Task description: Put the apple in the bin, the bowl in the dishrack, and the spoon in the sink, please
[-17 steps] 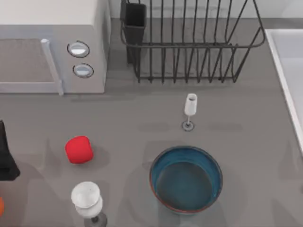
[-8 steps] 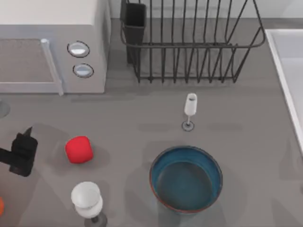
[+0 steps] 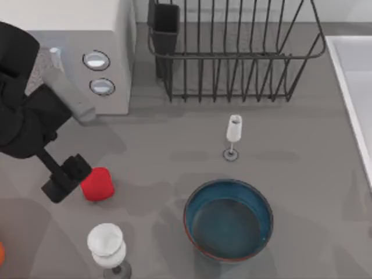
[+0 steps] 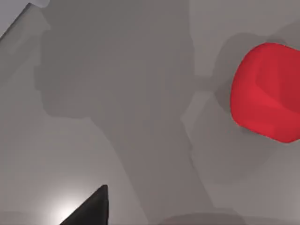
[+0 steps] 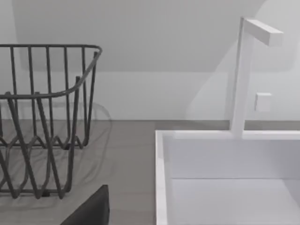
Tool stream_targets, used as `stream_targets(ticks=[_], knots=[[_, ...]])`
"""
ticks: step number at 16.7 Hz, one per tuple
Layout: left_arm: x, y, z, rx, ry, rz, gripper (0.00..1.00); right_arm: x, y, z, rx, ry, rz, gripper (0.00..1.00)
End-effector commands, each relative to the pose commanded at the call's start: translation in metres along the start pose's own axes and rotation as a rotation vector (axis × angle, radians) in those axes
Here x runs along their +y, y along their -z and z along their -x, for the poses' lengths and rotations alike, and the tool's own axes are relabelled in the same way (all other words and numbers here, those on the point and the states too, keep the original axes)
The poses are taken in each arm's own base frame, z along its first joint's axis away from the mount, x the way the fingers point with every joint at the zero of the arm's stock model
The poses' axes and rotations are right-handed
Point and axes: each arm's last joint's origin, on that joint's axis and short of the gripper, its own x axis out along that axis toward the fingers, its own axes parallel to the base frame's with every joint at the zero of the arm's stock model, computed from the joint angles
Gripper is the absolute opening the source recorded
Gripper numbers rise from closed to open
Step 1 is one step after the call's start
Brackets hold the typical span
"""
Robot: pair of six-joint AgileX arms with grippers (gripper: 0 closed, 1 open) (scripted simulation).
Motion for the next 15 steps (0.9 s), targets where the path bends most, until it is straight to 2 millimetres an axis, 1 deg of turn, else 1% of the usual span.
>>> stream_targets(ticks=[2, 4, 6, 8, 10, 15], knots=[[0.003, -0.021, -0.020, 0.101, 0.083, -0.094, 1.00, 0.000, 0.000, 0.000, 0.000, 0.000, 0.000, 1.00], [0.004, -0.039, -0.039, 0.186, 0.156, -0.176, 1.00, 0.000, 0.000, 0.000, 0.000, 0.000, 0.000, 1.00], [0.002, -0.051, -0.057, 0.251, 0.216, -0.240, 1.00, 0.000, 0.000, 0.000, 0.000, 0.000, 0.000, 1.00], [0.001, -0.059, -0.069, 0.294, 0.256, -0.283, 1.00, 0.000, 0.000, 0.000, 0.000, 0.000, 0.000, 1.00], [0.000, -0.062, -0.075, 0.311, 0.273, -0.301, 1.00, 0.000, 0.000, 0.000, 0.000, 0.000, 0.000, 1.00], [0.001, -0.061, -0.076, 0.311, 0.272, -0.296, 1.00, 0.000, 0.000, 0.000, 0.000, 0.000, 0.000, 1.00]])
